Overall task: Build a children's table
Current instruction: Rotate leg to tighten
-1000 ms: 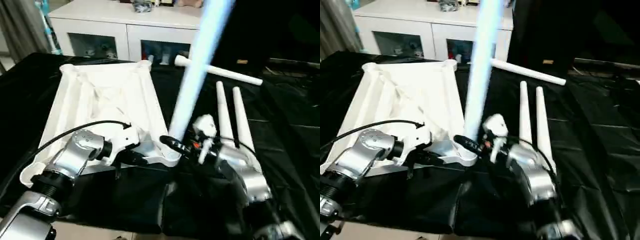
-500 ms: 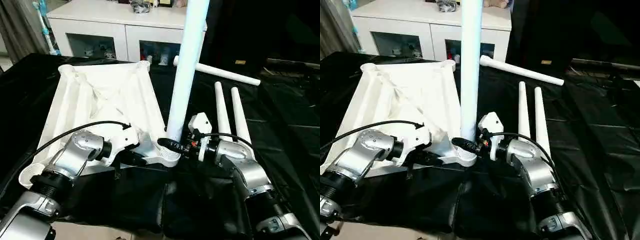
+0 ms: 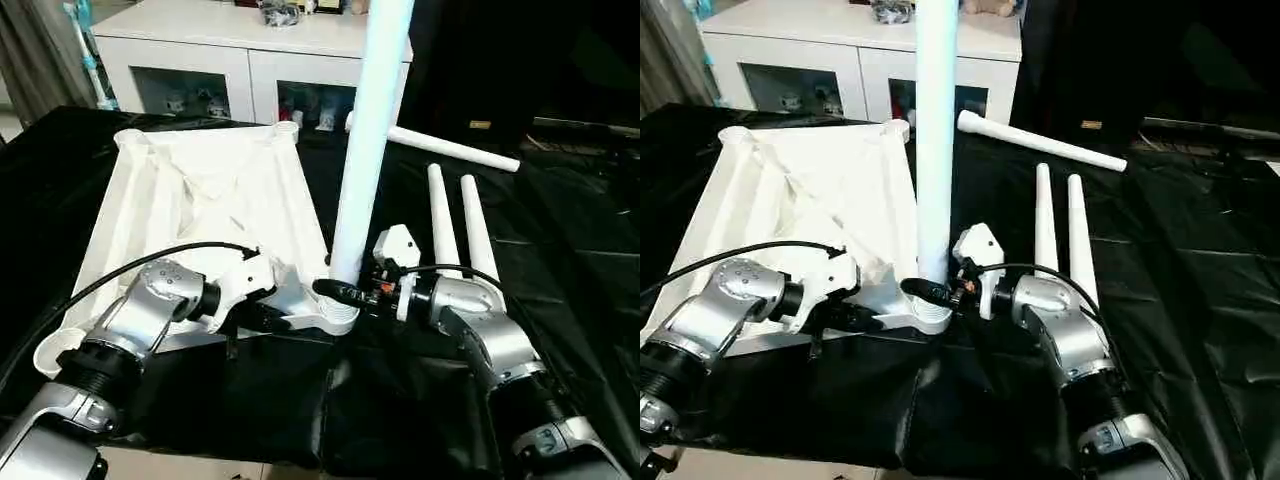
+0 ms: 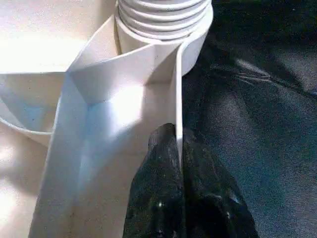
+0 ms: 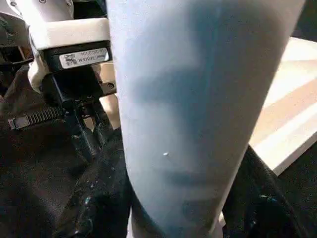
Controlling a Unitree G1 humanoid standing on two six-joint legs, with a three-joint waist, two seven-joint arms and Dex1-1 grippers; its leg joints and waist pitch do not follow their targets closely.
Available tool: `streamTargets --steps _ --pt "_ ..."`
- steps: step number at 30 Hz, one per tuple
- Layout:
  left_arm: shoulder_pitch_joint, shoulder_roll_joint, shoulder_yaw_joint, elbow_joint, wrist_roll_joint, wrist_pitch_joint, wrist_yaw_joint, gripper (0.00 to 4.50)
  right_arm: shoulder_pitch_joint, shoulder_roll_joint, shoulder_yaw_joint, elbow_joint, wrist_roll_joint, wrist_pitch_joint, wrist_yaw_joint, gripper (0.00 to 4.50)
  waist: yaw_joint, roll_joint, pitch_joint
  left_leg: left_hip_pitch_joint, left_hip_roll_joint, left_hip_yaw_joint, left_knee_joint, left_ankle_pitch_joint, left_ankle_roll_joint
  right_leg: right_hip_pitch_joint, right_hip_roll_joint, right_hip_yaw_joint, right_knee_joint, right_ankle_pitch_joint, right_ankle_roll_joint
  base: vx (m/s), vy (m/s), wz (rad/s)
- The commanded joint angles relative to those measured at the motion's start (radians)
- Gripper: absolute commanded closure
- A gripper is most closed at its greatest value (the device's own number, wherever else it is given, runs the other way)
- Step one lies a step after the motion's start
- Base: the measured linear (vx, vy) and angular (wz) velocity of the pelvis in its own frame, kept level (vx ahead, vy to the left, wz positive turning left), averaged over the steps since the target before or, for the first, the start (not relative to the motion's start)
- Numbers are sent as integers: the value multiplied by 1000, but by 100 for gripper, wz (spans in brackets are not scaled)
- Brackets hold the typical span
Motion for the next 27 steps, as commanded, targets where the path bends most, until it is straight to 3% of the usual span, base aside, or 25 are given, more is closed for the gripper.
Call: streamTargets --steps 1,4,8,9,11,12,13,14,15,16,17,18,19,20,21,22,23,24,25,26,27 --pt "13 14 26 -3 9 37 30 450 51 -2 10 149 -99 61 -112 264 -1 17 -35 10 66 -36 -97 -402 -34 16 -86 55 -106 -498 -162 0 0 0" --pt "29 -18 49 -17 -3 77 90 450 44 41 -27 174 -91 66 -219 264 -11 16 -32 8 65 -42 -101 -439 -47 14 -87 51 -111 -562 -140 0 0 0" --pt "68 -166 105 -89 -25 242 307 450 30 162 -80 240 -84 85 -454 264 -30 16 -29 13 63 -50 -99 -492 -62 6 -89 45 -119 -644 -115 0 0 0" --pt "72 -240 131 -102 -29 309 408 450 11 202 -77 279 -96 92 -522 264 -37 13 -28 8 60 -53 -101 -498 -58 9 -88 40 -122 -674 -101 0 0 0" --pt "67 -305 158 -94 -33 349 498 450 -17 236 -73 323 -103 101 -573 264 -48 10 -30 11 56 -54 -97 -497 -43 7 -90 34 -134 -706 -82 0 0 0" --pt "64 -329 170 -89 -36 364 535 450 -30 249 -78 341 -102 104 -598 264 -50 14 -31 12 56 -54 -98 -498 -40 7 -89 33 -135 -693 -85 -9 51 -5" --pt "59 -349 176 -82 -39 371 558 450 -46 263 -89 364 -91 112 -620 264 -55 7 -28 12 54 -53 -99 -512 -30 6 -85 28 -141 -694 -77 -9 51 -5" --pt "56 -362 178 -78 -41 377 573 450 -59 274 -100 382 -80 121 -636 264 -57 12 -26 25 48 -51 -93 -546 -24 -4 -85 22 -154 -736 -58 0 0 0" --pt "51 -379 189 -70 -45 377 600 450 -72 283 -106 400 -76 126 -651 264 -60 7 -26 30 45 -51 -92 -558 -19 -6 -84 18 -160 -753 -47 0 0 0" --pt "36 -414 220 -48 -58 383 659 450 -96 298 -113 433 -72 130 -682 264 -67 13 -19 36 41 -55 -93 -600 -17 -7 -79 0 -171 -788 -24 0 0 0" --pt "36 -414 220 -48 -58 383 659 450 -96 298 -113 433 -72 130 -682 264 -75 16 -23 37 40 -60 -96 -639 -22 3 -76 -21 -178 -781 0 0 0 0" --pt "29 -452 251 -52 -66 401 710 450 -115 318 -131 466 -78 133 -715 264 -75 8 -26 36 43 -62 -99 -650 -22 9 -78 -29 -178 -764 4 0 0 0" --pt "29 -452 251 -52 -66 401 710 450 -115 318 -131 466 -78 133 -715 264 -77 22 -26 34 50 -68 -111 -679 -24 24 -80 -44 -175 -708 2 0 0 0" --pt "26 -479 270 -68 -67 428 742 450 -129 335 -141 492 -85 134 -736 264 -85 25 -22 32 61 -71 -130 -741 -30 33 -74 -52 -168 -646 -7 0 0 0" --pt "27 -487 275 -76 -64 439 753 450 -133 340 -144 502 -89 131 -744 264 -85 30 -24 31 65 -73 -139 -767 -36 41 -72 -51 -157 -602 -16 0 0 0" --pt "31 -505 288 -98 -51 469 781 450 -144 352 -154 527 -97 126 -761 264 -85 23 -25 20 73 -73 -156 -784 -35 55 -75 -36 -129 -523 -39 0 0 0" --pt "32 -510 292 -105 -47 476 791 450 -146 356 -156 535 -100 123 -767 264 -76 25 -22 25 69 -64 -164 -803 -42 49 -74 -36 -132 -560 -42 0 0 0" --pt "33 -512 295 -108 -45 480 796 450 -147 357 -157 539 -101 122 -770 264 -77 21 -17 35 65 -58 -158 -801 -46 36 -77 -36 -143 -602 -39 0 0 0" --pt "33 -513 295 -109 -44 483 799 450 -148 358 -158 542 -103 120 -773 264 -85 13 -7 72 44 -54 -124 -773 -34 1 -82 -64 -201 -748 -3 0 0 0" --pt "34 -509 293 -112 -45 489 803 450 -155 360 -165 556 -106 113 -779 265 -92 23 -14 76 36 -59 -103 -728 -28 15 -92 -91 -220 -790 31 0 0 0" --pt "35 -507 292 -113 -46 492 801 450 -158 361 -169 562 -106 111 -781 265 -99 25 -10 55 45 -66 -121 -752 -27 37 -83 -106 -210 -759 41 0 0 0"
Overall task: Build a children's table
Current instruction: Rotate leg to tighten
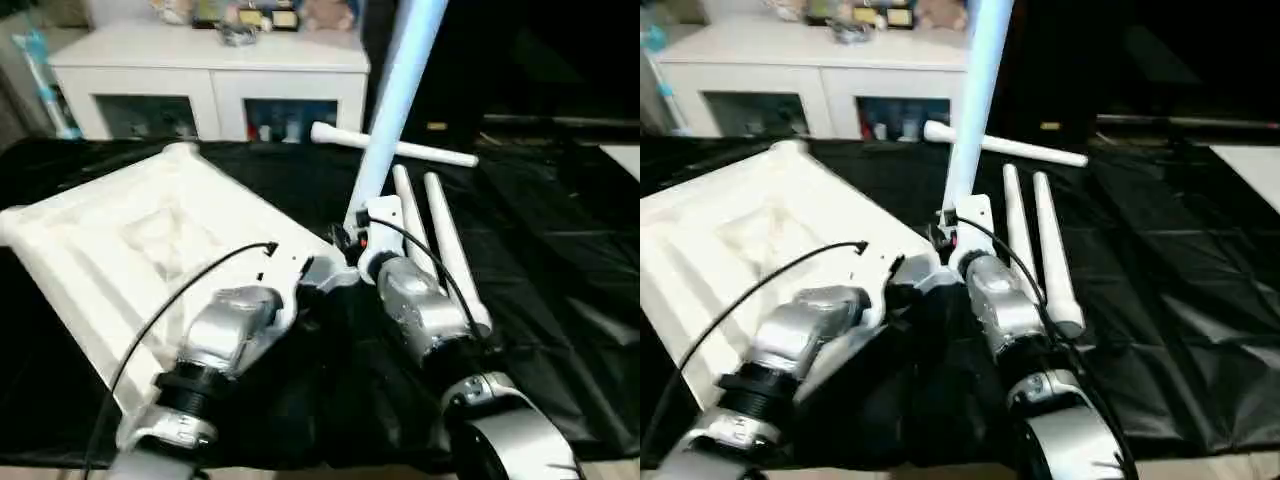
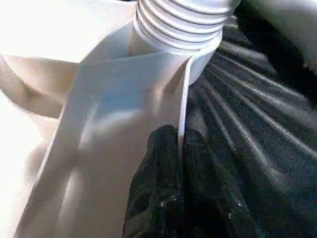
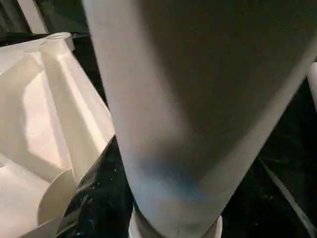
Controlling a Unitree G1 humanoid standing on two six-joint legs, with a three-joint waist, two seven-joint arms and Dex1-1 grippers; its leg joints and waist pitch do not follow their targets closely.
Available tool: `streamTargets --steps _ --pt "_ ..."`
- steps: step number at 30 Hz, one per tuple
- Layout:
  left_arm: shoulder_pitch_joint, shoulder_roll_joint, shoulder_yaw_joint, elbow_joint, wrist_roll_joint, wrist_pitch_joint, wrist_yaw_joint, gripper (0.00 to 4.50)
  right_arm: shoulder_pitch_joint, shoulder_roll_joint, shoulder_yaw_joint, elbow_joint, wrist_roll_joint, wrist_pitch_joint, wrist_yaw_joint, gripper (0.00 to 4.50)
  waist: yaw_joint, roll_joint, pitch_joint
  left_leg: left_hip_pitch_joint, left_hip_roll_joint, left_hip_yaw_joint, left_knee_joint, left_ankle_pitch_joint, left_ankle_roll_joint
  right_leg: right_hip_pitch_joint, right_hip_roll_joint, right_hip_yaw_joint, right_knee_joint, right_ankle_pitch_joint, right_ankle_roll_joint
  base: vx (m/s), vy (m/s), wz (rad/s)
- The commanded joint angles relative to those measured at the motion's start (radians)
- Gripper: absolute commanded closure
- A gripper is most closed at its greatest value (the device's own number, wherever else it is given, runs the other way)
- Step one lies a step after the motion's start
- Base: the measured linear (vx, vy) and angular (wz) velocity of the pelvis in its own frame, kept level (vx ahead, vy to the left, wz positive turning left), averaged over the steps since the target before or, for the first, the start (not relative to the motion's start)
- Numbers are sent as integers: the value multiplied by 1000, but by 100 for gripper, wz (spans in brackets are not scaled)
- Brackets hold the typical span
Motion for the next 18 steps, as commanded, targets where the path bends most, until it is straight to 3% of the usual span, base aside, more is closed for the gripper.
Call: streamTargets --steps 1,2,3,4,5,6,7,8,9,10,11,12,13,15,18 --pt "-8 -27 41 -18 -40 -25 42 450 74 62 27 159 6 93 18 265 20 20 -8 -101 93 -47 -188 -889 -43 108 -31 32 120 -448 -7 0 0 0" --pt "-7 -25 39 -19 -37 -24 38 450 70 62 25 165 5 90 16 265 90 8 -13 -90 91 8 -216 -908 13 63 -2 75 173 -205 -24 -1 -57 17" --pt "-6 -23 38 -20 -35 -24 37 450 67 62 23 170 4 87 15 265 56 -50 -29 -14 63 12 -144 -744 48 7 -30 128 108 -365 -5 50 -160 12" --pt "-4 -21 36 -22 -36 -21 33 450 63 61 20 174 3 87 15 265 61 -91 -15 49 27 5 -22 -559 15 -86 -75 140 -32 -771 34 59 -166 19" --pt "-3 -14 29 -25 -34 -21 25 450 59 59 18 176 2 86 17 265 76 -54 -13 -28 29 -40 65 -149 24 -28 -188 179 -96 -1055 -24 78 -83 -32" --pt "-3 -9 23 -28 -33 -22 18 450 57 56 17 179 1 86 18 265 71 -59 -13 -68 43 -53 9 -151 2 5 -160 150 -62 -942 -34 118 46 -51" --pt "-1 -10 28 -38 -33 -8 18 450 50 55 10 189 -8 82 18 265 76 -27 -44 -81 51 -60 -71 -168 -51 34 -62 97 5 -519 -54 118 46 -51" --pt "-1 -10 30 -41 -33 -3 20 450 48 55 8 192 -10 81 19 265 74 -20 -50 -57 57 -56 -69 -168 -58 13 -39 96 23 -327 -71 106 15 -11" --pt "-1 -9 29 -43 -33 -1 22 450 47 55 6 195 -12 79 19 265 74 -16 -53 -29 59 -42 -64 -191 -37 -3 -37 105 29 -114 -130 0 0 0" --pt "-2 -8 26 -44 -33 -2 22 450 45 55 4 198 -13 79 19 265 68 -17 -41 -37 56 -29 -74 -277 -19 -4 -41 114 15 -165 -165 0 0 0" --pt "-1 -5 21 -46 -33 0 16 450 44 54 3 200 -13 80 21 265 60 -19 -44 -50 55 -30 -79 -297 -21 9 -45 115 11 -226 -165 0 0 0" --pt "1 0 12 -49 -31 -1 8 450 42 54 1 205 -15 80 25 265 65 -18 -46 -45 54 -27 -79 -303 -23 6 -45 117 5 -248 -158 0 0 0" --pt "1 2 8 -50 -29 -1 5 450 41 55 -1 207 -17 80 26 265 64 -25 -44 -41 54 -22 -79 -319 -21 -1 -46 122 -1 -283 -145 0 0 0" --pt "3 5 3 -54 -30 1 1 450 39 54 0 212 -23 81 35 265 66 -26 -40 -40 55 -19 -84 -345 -22 -3 -51 126 -11 -376 -118 0 0 0" --pt "6 10 -4 -60 -29 2 -7 450 37 53 5 214 -29 83 45 265 69 -25 -40 -39 59 -21 -87 -355 -32 -8 -53 129 -15 -410 -99 0 0 0"
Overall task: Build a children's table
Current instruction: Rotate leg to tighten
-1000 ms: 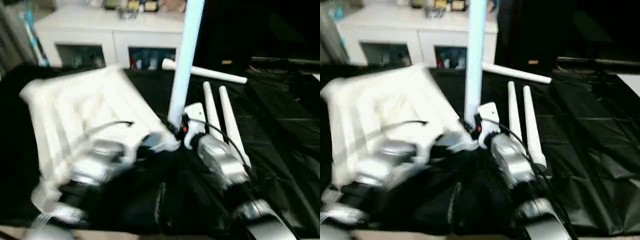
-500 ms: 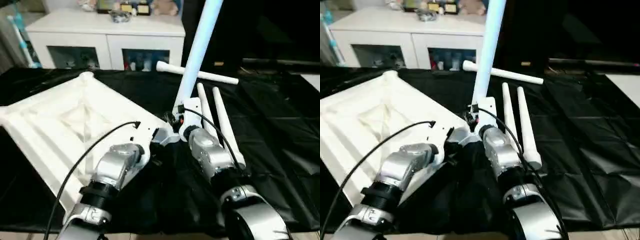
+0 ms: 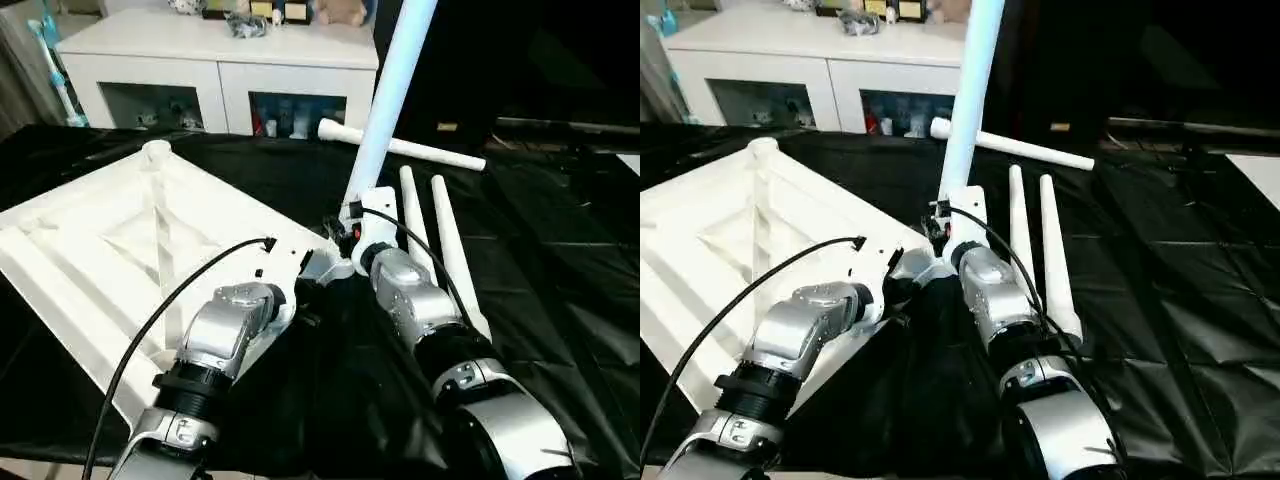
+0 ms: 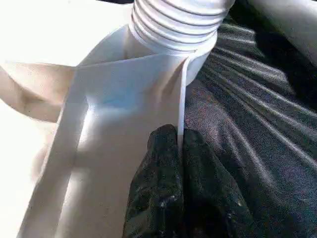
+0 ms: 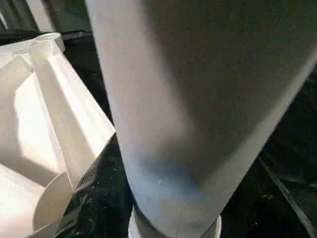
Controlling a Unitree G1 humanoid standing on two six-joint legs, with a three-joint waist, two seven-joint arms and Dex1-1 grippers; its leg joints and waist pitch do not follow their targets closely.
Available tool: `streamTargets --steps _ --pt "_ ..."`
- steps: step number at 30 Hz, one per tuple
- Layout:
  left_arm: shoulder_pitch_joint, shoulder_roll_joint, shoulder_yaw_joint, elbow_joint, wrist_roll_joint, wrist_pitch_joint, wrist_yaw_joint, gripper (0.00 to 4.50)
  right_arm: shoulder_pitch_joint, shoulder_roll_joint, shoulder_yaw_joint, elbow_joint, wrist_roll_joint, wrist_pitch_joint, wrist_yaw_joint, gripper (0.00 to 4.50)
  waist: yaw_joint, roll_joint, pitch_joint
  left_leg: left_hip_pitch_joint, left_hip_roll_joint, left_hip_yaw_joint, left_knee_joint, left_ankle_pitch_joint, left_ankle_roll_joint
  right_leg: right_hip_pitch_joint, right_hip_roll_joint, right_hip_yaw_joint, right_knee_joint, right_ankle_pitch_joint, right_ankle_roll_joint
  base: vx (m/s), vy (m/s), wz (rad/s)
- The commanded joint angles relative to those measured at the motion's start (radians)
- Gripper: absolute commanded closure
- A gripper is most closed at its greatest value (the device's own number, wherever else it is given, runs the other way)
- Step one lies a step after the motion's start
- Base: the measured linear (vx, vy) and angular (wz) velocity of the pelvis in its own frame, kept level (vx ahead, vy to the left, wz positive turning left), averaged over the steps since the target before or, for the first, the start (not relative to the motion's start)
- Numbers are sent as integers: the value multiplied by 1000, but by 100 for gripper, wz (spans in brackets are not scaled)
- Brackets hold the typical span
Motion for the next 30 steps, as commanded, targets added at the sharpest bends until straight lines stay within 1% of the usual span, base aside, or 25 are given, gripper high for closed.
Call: streamTargets --steps 1,2,4,7,8,9,11,12,13,14,15,18,22,23,24,25,26,27,28,29,30 --pt "7 3 -24 -19 -16 -25 -19 450 79 32 45 174 -19 103 62 265 3 1 -4 -14 52 -15 -89 -359 -4 -3 -64 55 -111 -375 -106 0 0 0" --pt "9 8 -32 -24 -12 -26 -26 450 77 28 55 177 -28 104 75 265 2 2 -4 -16 53 -15 -91 -358 -5 -2 -63 55 -109 -361 -107 0 0 0" --pt "12 15 -40 -30 -10 -28 -36 450 74 24 64 181 -35 112 91 265 0 2 -4 -16 53 -15 -91 -357 -6 -3 -62 54 -108 -347 -112 0 0 0" --pt "21 47 -83 -47 5 -41 -81 450 66 12 97 191 -60 149 148 265 -2 3 -4 -17 53 -13 -90 -349 -3 -2 -61 56 -107 -320 -121 0 0 0" --pt "23 56 -94 -51 9 -44 -93 450 64 10 103 193 -65 158 161 265 -4 4 -5 -19 53 -14 -91 -343 -3 1 -61 56 -104 -306 -127 0 0 0" --pt "26 68 -109 -59 12 -46 -110 450 60 7 105 198 -68 178 181 265 -4 4 -5 -18 54 -12 -90 -336 -3 1 -61 56 -103 -290 -133 0 0 0" --pt "30 81 -120 -72 9 -40 -127 450 52 -2 104 208 -74 203 208 265 -4 8 -6 -16 55 -11 -88 -306 0 3 -58 56 -97 -219 -154 0 0 0" --pt "30 81 -120 -72 9 -40 -127 450 52 -2 104 208 -74 203 208 265 -4 7 -7 -16 54 -9 -87 -296 1 4 -58 56 -97 -202 -159 0 0 0" --pt "33 94 -131 -85 5 -34 -138 450 40 -14 102 218 -85 209 224 265 -4 3 -6 -16 54 -7 -87 -289 2 5 -58 56 -95 -184 -165 0 0 0" --pt "34 98 -134 -89 4 -32 -141 450 34 -19 101 223 -89 208 230 265 -5 3 -8 -16 54 -8 -87 -282 4 9 -58 55 -93 -177 -170 0 0 0" --pt "34 99 -134 -90 3 -32 -142 450 31 -20 99 224 -88 208 232 265 -5 3 -8 -15 54 -7 -86 -278 6 8 -58 55 -93 -170 -173 0 0 0" --pt "31 103 -132 -85 1 -35 -140 450 16 -28 86 231 -83 202 230 265 -6 1 -5 -14 54 -6 -87 -284 10 8 -60 56 -96 -200 -180 0 0 0" --pt "29 105 -128 -81 -3 -38 -138 450 11 -31 84 230 -89 182 220 265 -6 3 -4 -11 56 -7 -89 -310 1 5 -61 57 -99 -247 -172 0 0 0" --pt "27 106 -126 -78 -3 -40 -138 450 11 -29 83 227 -90 162 223 265 -6 3 -4 -10 56 -7 -90 -313 0 4 -61 57 -100 -249 -171 0 0 0" --pt "26 107 -124 -75 -4 -41 -138 450 11 -25 74 222 -80 151 233 265 -7 4 -3 -11 56 -8 -90 -319 -3 4 -60 57 -100 -253 -168 0 0 0" --pt "24 109 -124 -73 -6 -42 -138 450 10 -22 63 218 -68 146 250 265 -7 3 -3 -10 56 -7 -90 -324 -4 3 -60 58 -101 -258 -167 0 0 0" --pt "24 110 -124 -73 -6 -42 -138 450 9 -22 61 218 -65 145 254 230 -7 3 -3 -11 56 -7 -90 -322 -2 4 -61 58 -101 -256 -167 0 0 0" --pt "23 113 -124 -72 -9 -43 -137 450 8 -19 53 212 -54 134 279 209 -6 7 -4 -11 56 -8 -90 -321 -2 4 -61 58 -100 -252 -168 0 0 0" --pt "22 114 -122 -70 -10 -44 -136 450 8 -19 50 207 -50 128 286 195 -6 4 -4 -11 57 -7 -89 -312 0 4 -60 58 -100 -237 -171 0 0 0" --pt "21 114 -121 -69 -11 -45 -136 450 7 -20 50 205 -49 129 291 189 -5 4 -7 -11 56 -6 -87 -289 4 5 -61 58 -97 -209 -184 0 0 0" --pt "21 114 -121 -69 -11 -45 -136 450 7 -20 50 205 -49 129 291 189 -1 4 -8 -11 57 -4 -87 -272 5 8 -62 58 -97 -183 -186 0 0 0"
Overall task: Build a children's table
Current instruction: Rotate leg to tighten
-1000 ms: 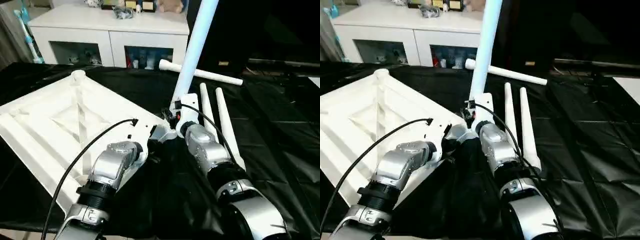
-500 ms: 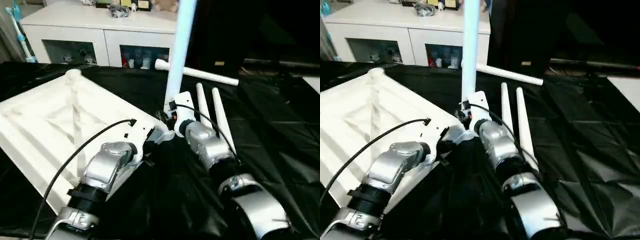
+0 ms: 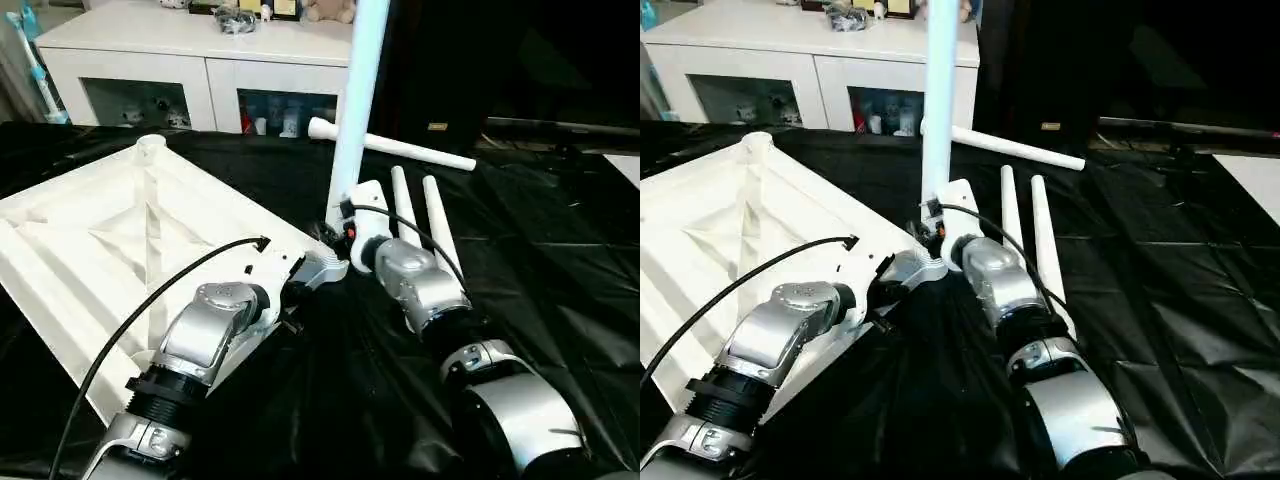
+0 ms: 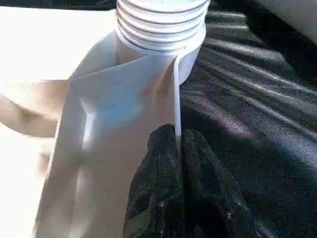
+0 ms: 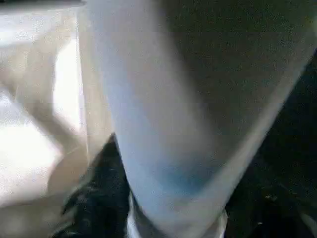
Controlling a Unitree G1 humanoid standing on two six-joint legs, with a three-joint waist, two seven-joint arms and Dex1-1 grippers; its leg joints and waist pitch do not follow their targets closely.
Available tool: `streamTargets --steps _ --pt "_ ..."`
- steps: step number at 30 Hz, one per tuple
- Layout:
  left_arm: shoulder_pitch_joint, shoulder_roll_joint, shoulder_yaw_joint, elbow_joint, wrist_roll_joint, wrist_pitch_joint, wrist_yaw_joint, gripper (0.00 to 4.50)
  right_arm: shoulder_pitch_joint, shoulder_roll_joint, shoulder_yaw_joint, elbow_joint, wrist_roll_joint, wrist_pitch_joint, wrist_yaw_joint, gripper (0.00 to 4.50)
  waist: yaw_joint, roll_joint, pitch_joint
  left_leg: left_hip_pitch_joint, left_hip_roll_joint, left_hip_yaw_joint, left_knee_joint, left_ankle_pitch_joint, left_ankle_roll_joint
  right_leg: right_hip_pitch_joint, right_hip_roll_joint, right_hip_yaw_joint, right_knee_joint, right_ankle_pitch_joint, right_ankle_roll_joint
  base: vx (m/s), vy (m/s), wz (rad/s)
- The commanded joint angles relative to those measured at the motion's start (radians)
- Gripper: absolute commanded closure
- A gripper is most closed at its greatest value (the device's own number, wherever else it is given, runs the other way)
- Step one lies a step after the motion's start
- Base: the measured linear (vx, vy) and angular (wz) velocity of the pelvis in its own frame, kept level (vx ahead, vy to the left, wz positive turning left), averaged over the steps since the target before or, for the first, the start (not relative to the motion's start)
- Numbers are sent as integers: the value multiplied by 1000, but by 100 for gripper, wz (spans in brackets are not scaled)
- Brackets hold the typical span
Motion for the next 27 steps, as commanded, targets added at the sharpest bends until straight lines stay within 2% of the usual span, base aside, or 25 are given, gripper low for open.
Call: streamTargets --steps 1,5,7,10,15,16,17,18,19,21,27 --pt "-13 -7 -20 9 -12 -10 -25 450 64 36 42 114 -8 83 58 178 5 12 -12 -14 56 -9 -77 -246 11 12 -61 54 -88 -135 -193 0 0 0" --pt "-19 -5 -14 15 -15 -19 -25 450 65 32 40 101 -4 72 75 145 7 12 -9 -15 54 -6 -75 -228 27 15 -63 53 -89 -134 -205 0 0 0" --pt "-23 -3 -11 21 -18 -26 -26 450 62 30 31 99 -7 68 82 114 7 12 -9 -16 55 -6 -75 -211 32 17 -63 53 -87 -123 -210 0 0 0" --pt "-24 0 -11 23 -18 -33 -27 450 63 25 33 92 -10 58 98 95 8 15 -9 -16 55 -5 -72 -200 37 17 -64 52 -86 -116 -222 0 0 0" --pt "-27 20 -28 27 1 -73 -45 450 89 -4 58 7 -3 36 194 54 14 14 -10 -17 55 -1 -64 -139 67 23 -63 51 -78 -36 -234 0 0 0" --pt "-27 24 -31 27 4 -79 -47 450 91 -8 61 1 -7 33 195 44 16 14 -12 -17 55 -1 -62 -120 71 24 -63 51 -76 -14 -235 0 0 0" --pt "-23 45 -52 30 23 -126 -66 450 106 -36 82 -37 -30 6 200 44 22 12 -16 -18 53 0 -55 -58 89 26 -60 48 -69 57 -240 0 0 0" --pt "-20 60 -67 30 35 -156 -80 450 113 -51 90 -56 -40 -4 199 32 22 10 -20 -17 51 1 -49 -33 96 26 -59 49 -63 99 -242 0 0 0" --pt "-16 76 -81 29 43 -197 -101 450 119 -66 94 -72 -50 -12 201 15 28 11 -22 -21 48 1 -42 22 117 27 -57 48 -56 175 -243 0 0 0" --pt "-5 100 -95 19 43 -210 -136 450 138 -95 104 -116 -56 -43 236 15 28 8 -21 -21 45 4 -37 40 137 27 -55 46 -51 229 -248 0 0 0" --pt "38 179 -106 -17 6 -290 -268 450 249 -192 138 -357 21 -87 521 15 32 10 -29 -19 50 2 -19 104 187 29 -50 42 -31 355 -287 0 0 0"
